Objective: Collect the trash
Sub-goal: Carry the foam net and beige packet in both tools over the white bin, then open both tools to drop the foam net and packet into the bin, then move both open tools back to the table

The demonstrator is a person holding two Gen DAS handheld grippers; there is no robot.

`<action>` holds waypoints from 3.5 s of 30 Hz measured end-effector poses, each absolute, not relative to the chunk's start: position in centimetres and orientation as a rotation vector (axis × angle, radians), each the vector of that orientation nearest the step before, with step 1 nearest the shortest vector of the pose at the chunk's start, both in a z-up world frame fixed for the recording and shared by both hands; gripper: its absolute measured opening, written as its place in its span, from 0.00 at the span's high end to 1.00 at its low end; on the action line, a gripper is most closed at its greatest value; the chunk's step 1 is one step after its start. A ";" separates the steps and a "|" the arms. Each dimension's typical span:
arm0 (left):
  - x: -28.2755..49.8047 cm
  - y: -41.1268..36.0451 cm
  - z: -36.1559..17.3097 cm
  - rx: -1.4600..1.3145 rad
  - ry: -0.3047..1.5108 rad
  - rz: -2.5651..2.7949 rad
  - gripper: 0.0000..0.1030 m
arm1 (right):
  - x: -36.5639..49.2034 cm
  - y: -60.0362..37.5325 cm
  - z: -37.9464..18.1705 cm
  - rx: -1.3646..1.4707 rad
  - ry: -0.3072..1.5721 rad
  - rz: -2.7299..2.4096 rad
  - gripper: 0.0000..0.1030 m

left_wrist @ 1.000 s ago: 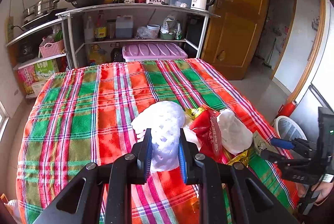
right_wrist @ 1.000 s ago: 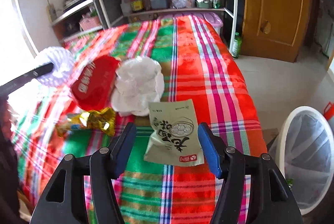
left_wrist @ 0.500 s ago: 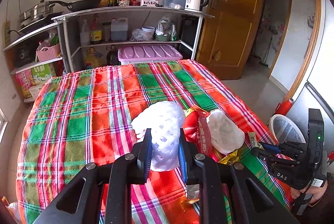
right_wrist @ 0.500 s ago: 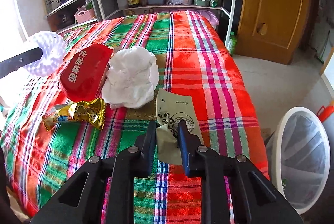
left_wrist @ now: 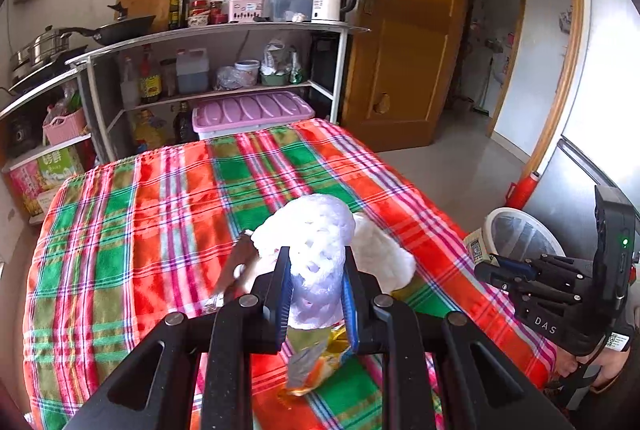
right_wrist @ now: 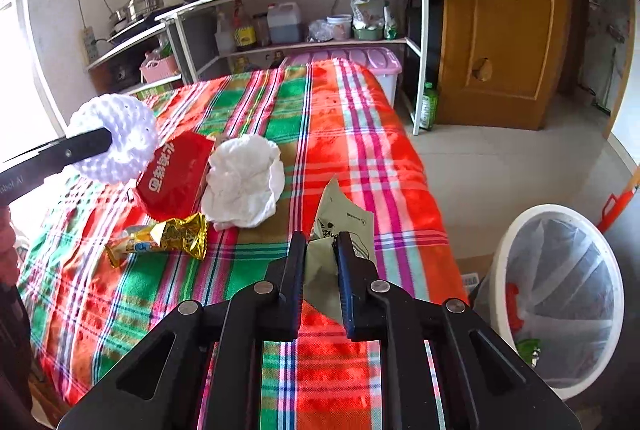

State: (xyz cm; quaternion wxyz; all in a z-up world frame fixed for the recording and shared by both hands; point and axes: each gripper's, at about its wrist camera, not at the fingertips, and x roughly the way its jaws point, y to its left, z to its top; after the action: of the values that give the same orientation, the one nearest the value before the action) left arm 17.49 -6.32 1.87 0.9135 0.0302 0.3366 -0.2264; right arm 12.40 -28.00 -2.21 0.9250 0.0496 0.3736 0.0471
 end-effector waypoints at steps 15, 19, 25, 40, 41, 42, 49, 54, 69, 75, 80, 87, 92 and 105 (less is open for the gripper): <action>16.1 -14.3 2.9 0.098 0.680 -0.643 0.78 | 8.5 -33.8 0.5 0.136 0.689 -0.023 0.85; 16.1 -18.3 2.1 0.128 0.693 -0.696 0.78 | 7.1 -36.8 0.4 0.163 0.690 -0.091 0.85; 15.6 -25.0 0.7 0.153 0.737 -0.832 0.78 | 4.9 -41.8 -0.4 0.195 0.710 -0.193 0.85; 14.5 -38.4 -4.4 0.282 0.844 -0.993 0.78 | 2.9 -50.5 -4.1 0.267 0.789 -0.295 0.85; 14.7 -38.9 -5.0 0.280 0.863 -0.992 0.78 | 3.1 -50.7 -4.4 0.264 0.797 -0.296 0.85; 14.7 -39.3 -5.5 0.291 0.875 -0.978 0.78 | 3.2 -51.0 -4.7 0.262 0.803 -0.294 0.85; 15.2 -41.4 -7.6 0.312 0.931 -0.975 0.76 | 4.1 -52.5 -6.9 0.310 0.854 -0.295 0.84; 14.9 -41.3 -8.2 0.303 0.964 -0.979 0.64 | 4.3 -52.7 -7.5 0.313 0.867 -0.312 0.62; 15.2 -39.6 -6.6 0.273 0.936 -0.951 0.60 | 3.6 -51.8 -5.7 0.308 0.826 -0.339 0.52; 15.0 -37.2 -5.0 0.239 0.905 -0.938 0.60 | 3.1 -50.5 -4.2 0.297 0.791 -0.340 0.52; 14.8 -34.7 -3.6 0.228 0.869 -0.903 0.57 | 2.9 -48.6 -2.8 0.279 0.756 -0.322 0.52; 14.5 -30.5 -1.6 0.182 0.815 -0.864 0.54 | 3.2 -45.4 -1.3 0.241 0.726 -0.274 0.52; 14.5 -27.5 -0.9 0.154 0.801 -0.829 0.54 | 3.7 -43.0 -0.6 0.224 0.706 -0.236 0.52; 15.2 -18.8 -0.2 0.109 0.746 -0.685 0.48 | 7.0 -36.2 -0.4 0.189 0.701 -0.080 0.52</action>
State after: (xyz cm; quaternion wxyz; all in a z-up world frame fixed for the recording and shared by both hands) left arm 15.23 -18.82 -0.19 0.8730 0.0520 0.3571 -0.3281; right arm 7.00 -36.23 -0.39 0.9341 0.0927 0.3425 -0.0391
